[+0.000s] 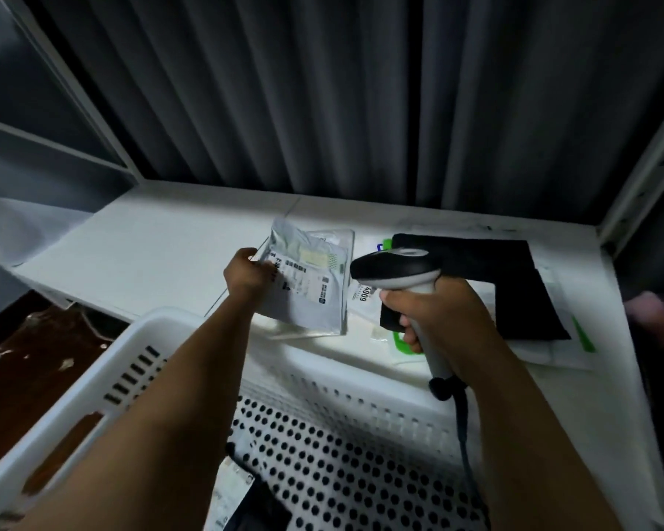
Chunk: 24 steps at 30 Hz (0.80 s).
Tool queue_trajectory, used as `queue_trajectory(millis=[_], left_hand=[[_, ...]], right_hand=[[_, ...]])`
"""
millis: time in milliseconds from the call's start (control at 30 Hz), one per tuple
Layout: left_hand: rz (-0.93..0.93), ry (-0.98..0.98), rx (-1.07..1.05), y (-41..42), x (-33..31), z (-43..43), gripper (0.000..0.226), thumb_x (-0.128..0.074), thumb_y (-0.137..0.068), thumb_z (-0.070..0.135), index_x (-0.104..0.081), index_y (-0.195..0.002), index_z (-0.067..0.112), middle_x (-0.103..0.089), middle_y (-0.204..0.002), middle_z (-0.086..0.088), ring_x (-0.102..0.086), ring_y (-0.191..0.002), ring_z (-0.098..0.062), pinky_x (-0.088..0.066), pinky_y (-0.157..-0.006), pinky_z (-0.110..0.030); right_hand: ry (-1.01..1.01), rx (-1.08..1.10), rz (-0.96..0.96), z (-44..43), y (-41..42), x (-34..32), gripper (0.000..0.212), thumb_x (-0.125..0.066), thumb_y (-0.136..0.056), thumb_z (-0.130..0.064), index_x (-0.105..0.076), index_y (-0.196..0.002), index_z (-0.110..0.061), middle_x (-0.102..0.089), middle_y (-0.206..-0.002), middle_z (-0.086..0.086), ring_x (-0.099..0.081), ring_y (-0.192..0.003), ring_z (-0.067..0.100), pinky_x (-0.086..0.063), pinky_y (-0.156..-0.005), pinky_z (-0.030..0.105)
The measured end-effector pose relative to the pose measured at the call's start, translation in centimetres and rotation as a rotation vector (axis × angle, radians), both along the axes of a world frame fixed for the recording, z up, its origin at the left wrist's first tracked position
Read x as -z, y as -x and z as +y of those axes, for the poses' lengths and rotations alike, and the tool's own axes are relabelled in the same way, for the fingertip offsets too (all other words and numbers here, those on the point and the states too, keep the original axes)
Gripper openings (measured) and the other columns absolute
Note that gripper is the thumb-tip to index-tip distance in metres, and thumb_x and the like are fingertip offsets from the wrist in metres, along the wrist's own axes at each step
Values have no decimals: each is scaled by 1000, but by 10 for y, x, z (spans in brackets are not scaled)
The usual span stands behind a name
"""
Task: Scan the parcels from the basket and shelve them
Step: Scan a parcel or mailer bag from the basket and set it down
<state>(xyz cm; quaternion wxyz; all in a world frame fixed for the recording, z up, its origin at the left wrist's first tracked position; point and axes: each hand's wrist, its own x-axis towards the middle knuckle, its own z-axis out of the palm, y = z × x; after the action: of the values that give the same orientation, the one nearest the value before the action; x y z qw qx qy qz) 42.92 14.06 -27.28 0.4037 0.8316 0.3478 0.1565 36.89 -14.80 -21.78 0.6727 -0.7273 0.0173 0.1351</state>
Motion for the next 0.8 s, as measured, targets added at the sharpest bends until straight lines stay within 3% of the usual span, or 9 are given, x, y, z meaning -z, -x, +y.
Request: queue_trajectory(millis=[233,400,467,567,667,733,800], left_hand=[[-64,22,38,47,-28,3,39,-61,-90,7,-56,-128,10,-63,-122,-9,-60,-97,-20,-46,-86,-25],[-102,-127,172,152,-33,-15,30,-59,-91,3,-62,-120,8,-66,-112,-4,-61,-99,-15,-43,-88,-18],[-62,-138,195,203,-22,-22,26,-57,-93,5,-62,-118,9,-63,-106,2,-59,-97,-12,-46,-86,-22],[116,-36,143,271,22,-20,24,-58,-93,8,-62,-117,9,-61,-102,0,-62,-99,-23,-48,-81,-28],[412,-2,113,318,73,-4,34,-66,-89,15,-61,-121,4,-64,-112,-8,-61,-108,-26,-44,-83,-28],[580,-10,160,340,99,8,44,-70,-85,15,-59,-127,7,-65,-118,-15,-62,-106,-26,-43,-85,-29],[695,-26,199,351,122,25,54,-73,-80,20,-56,-131,14,-66,-118,-16,-63,-100,-24,-45,-84,-30]], right_hand=[[103,-127,-29,15,19,-26,21,-75,-83,-23,-66,-86,-4,-58,-60,6,-53,-44,17,-43,-44,23],[82,-300,-14,25,57,-40,17,-74,-85,-18,-64,-77,-6,-55,-60,8,-51,-46,17,-43,-46,25],[82,-354,-4,30,74,-39,18,-74,-84,-15,-64,-73,-6,-55,-59,8,-50,-45,17,-43,-45,25],[178,-451,-4,42,100,-23,16,-74,-83,-12,-64,-71,-6,-57,-52,6,-52,-42,16,-46,-46,26],[336,-574,-51,61,128,7,11,-76,-81,-17,-68,-87,-12,-57,-43,-3,-53,-39,9,-45,-45,23],[406,-619,-73,71,145,30,21,-77,-80,-20,-69,-98,-15,-59,-55,-9,-55,-43,4,-42,-45,18],[479,-648,-66,81,156,54,23,-79,-77,-24,-70,-96,-15,-64,-70,-8,-60,-57,4,-46,-51,19]])
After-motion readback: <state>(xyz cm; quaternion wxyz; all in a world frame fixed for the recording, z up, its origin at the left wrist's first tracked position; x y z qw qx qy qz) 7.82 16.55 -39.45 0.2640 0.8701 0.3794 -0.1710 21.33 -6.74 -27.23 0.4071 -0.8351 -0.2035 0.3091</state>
